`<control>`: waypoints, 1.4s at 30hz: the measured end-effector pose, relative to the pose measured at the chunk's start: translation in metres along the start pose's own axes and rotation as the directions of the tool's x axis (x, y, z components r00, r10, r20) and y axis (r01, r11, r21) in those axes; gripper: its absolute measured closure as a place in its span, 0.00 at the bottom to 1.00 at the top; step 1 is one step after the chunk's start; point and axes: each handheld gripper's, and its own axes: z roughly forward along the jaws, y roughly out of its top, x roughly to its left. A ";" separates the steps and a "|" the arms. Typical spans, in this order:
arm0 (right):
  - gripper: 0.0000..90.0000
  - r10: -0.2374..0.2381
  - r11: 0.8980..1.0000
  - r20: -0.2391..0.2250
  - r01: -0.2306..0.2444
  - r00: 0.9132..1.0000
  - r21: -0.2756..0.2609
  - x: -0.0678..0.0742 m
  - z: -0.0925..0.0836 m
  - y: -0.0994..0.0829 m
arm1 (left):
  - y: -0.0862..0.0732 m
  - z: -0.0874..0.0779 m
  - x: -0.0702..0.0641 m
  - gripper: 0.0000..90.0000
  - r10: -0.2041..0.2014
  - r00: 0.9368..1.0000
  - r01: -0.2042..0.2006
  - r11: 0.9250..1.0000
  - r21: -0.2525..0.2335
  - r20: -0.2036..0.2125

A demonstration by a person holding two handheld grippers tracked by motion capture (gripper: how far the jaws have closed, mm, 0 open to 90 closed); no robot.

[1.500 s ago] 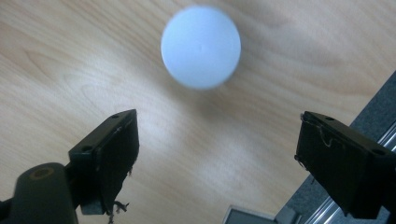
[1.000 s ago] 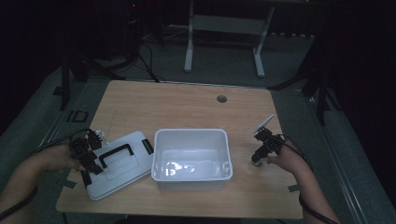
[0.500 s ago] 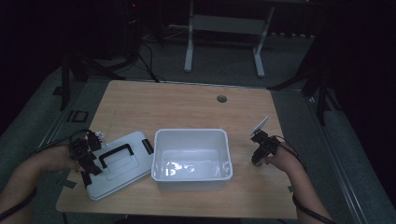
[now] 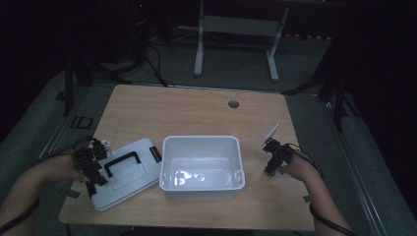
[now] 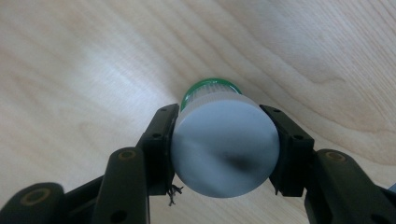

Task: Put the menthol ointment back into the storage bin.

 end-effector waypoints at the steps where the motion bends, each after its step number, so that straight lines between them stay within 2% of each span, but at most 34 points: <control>1: 0.55 -0.017 1.000 0.004 0.017 1.000 0.001 0.001 -0.002 -0.001 | 0.000 -0.001 0.000 0.36 0.001 1.000 -0.001 1.000 0.000 -0.001; 5: 0.55 -0.080 0.997 0.017 0.080 0.997 0.011 0.005 -0.008 -0.003 | -0.001 -0.003 0.001 0.36 -0.001 1.000 0.001 1.000 -0.003 -0.003; 9: 0.55 -0.129 0.992 0.011 0.129 0.992 0.000 0.009 -0.014 -0.006 | 0.000 -0.005 0.000 0.36 0.003 1.000 -0.003 1.000 -0.017 -0.004; 16: 0.55 -0.223 0.975 -0.008 0.223 0.975 -0.010 0.018 -0.026 -0.010 | 0.001 -0.004 -0.001 0.36 0.005 1.000 -0.005 1.000 -0.006 -0.009; 24: 0.55 -0.285 0.959 -0.013 0.284 0.959 -0.020 0.029 -0.047 -0.014 | 0.002 -0.005 -0.003 0.36 0.013 1.000 -0.013 1.000 0.000 -0.014; 29: 0.55 -0.339 0.941 -0.010 0.339 0.941 -0.019 0.034 -0.063 -0.018 | 0.002 -0.006 -0.003 0.36 0.011 1.000 -0.011 1.000 0.001 -0.013; 42: 0.56 -0.404 0.913 0.001 0.404 0.915 -0.056 0.052 -0.108 -0.021 | 0.002 -0.006 -0.004 0.36 0.012 1.000 -0.012 1.000 0.006 -0.013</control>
